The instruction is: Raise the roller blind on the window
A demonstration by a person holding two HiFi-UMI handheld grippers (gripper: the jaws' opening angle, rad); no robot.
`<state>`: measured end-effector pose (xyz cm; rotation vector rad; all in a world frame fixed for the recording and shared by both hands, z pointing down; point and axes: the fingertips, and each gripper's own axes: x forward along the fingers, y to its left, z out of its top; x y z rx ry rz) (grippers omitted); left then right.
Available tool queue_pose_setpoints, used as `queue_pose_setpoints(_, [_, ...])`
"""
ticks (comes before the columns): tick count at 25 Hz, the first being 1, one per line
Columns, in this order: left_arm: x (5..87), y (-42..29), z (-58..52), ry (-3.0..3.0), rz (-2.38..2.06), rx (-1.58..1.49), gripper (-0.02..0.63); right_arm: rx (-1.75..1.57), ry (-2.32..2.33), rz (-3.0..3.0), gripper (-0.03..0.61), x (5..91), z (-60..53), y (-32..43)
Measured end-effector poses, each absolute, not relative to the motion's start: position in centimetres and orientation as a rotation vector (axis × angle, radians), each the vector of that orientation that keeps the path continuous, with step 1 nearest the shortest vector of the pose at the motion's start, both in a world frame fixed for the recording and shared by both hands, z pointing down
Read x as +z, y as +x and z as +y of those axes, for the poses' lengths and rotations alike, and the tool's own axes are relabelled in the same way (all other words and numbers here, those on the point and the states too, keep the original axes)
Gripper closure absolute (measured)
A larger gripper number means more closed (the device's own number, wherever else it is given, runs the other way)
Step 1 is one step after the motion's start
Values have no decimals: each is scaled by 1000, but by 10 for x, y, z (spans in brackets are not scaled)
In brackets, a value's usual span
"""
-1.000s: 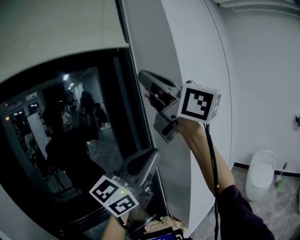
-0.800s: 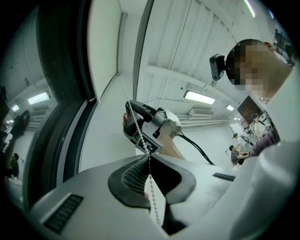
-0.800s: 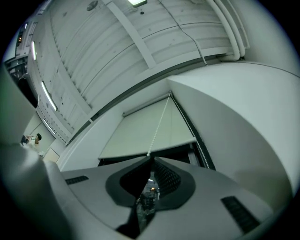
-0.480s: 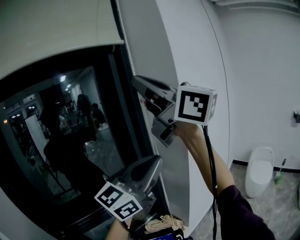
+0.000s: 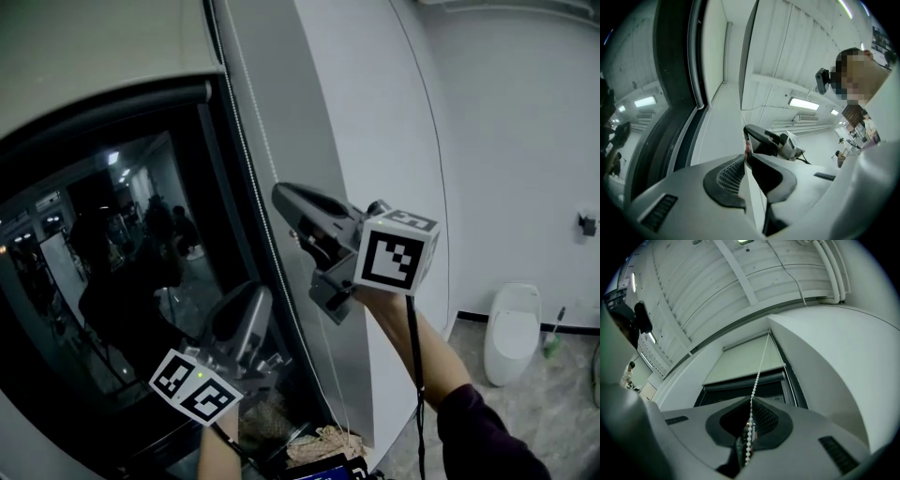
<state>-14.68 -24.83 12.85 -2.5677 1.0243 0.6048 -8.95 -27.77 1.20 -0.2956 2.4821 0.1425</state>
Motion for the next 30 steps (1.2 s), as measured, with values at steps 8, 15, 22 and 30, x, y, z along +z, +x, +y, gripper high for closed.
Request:
queue_pose_setpoints(8, [109, -137, -255, -2516, 1018, 583, 594, 112, -328, 2550, 561, 97, -280, -101])
queue_pose_setpoints(15, [116, -136, -267, -2497, 1075, 560, 594, 353, -540, 2514, 558, 98, -277, -93])
queue_pose_setpoints(22, [115, -137, -281, -2353, 1200, 461, 595, 584, -714, 2369, 559, 101, -272, -74])
queue_pose_setpoints(30, [102, -127, -282, -2186, 1280, 413, 595, 741, -763, 2383, 571, 94, -261, -78])
